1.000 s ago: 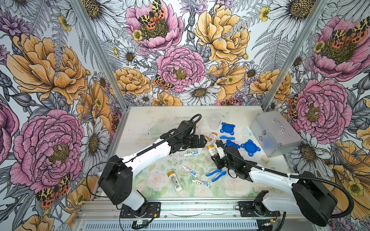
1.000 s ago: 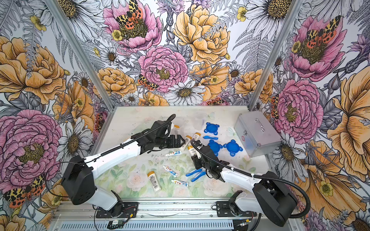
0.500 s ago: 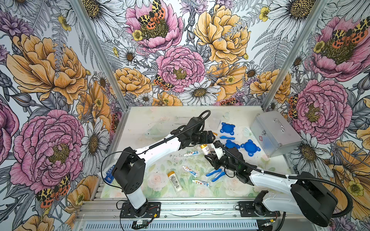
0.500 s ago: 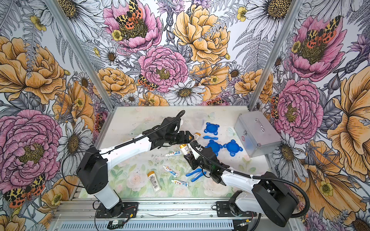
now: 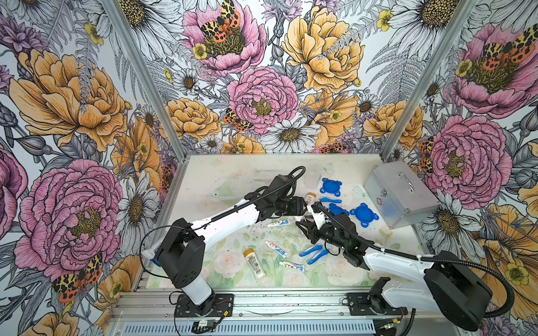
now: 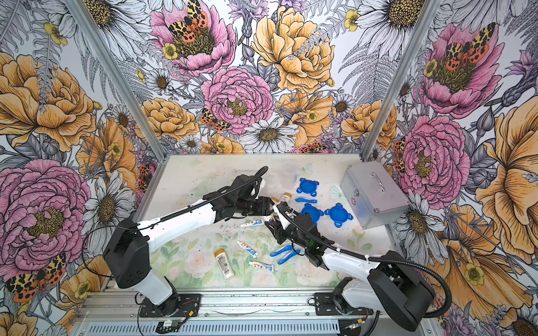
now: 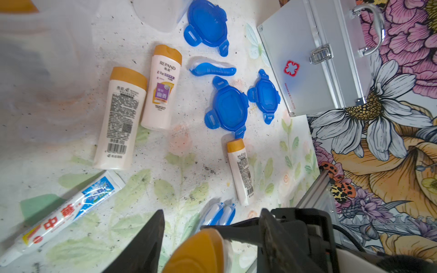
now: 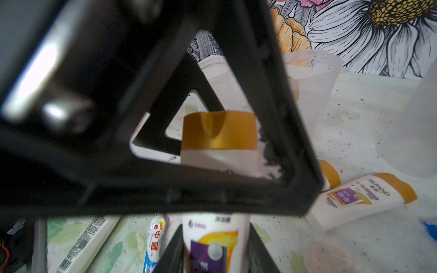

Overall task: Pack away toiletry kits
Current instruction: Pick up the toiletry item from the center of the board.

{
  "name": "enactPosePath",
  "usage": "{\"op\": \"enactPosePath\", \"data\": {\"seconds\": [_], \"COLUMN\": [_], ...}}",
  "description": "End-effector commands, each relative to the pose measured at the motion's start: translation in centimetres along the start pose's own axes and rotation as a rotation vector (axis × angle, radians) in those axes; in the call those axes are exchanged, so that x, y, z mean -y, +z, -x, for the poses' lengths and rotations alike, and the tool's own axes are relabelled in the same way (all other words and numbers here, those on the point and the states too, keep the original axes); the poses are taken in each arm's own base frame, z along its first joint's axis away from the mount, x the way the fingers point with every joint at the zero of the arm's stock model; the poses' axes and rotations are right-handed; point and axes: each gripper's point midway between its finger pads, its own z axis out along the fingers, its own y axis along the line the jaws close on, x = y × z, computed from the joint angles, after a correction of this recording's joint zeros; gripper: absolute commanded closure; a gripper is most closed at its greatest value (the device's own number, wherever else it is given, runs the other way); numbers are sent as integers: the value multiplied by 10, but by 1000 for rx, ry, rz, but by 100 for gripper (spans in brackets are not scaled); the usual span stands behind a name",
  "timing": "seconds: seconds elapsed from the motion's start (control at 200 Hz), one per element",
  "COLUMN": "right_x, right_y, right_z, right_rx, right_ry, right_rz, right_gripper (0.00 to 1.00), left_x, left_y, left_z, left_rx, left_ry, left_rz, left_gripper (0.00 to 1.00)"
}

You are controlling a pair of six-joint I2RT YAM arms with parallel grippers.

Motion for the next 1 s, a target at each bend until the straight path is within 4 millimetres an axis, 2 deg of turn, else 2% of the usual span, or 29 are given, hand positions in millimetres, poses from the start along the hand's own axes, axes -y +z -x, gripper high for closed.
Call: {"op": "enactPosePath", "data": {"seconds": [0.0,0.355,0.415,0.475,0.6,0.666,0.746,0.896,0.991], "right_x": [-10,-14,-12,-9,-1,5,14,30,41], "right_y": [4,9,10,10,3,-4,-14,-25,-30], "right_z": [36,47,48,52,58,59,54,28,12], "right_rx": [106,137,138,139,144,142,108,-37,-101], "right_ry": [-17,-8,-8,-4,16,27,40,62,100], "right_rz": [37,72,68,54,5,-31,-81,-172,-226], "right_gripper": [76,74,70,62,32,22,19,19,19], "left_x": [1,-5,-7,-10,-16,-17,-22,-33,-35], "left_y": [-1,-12,-15,-20,-38,-49,-60,-78,-78], "left_z": [-6,5,9,17,49,71,98,150,174], "left_rx": [-24,3,15,35,114,170,235,351,395], "left_ry": [18,6,14,29,82,126,170,207,252], "left_rz": [-14,-18,-10,10,66,106,169,256,311], "left_gripper": [46,78,81,85,91,91,91,92,92]}}
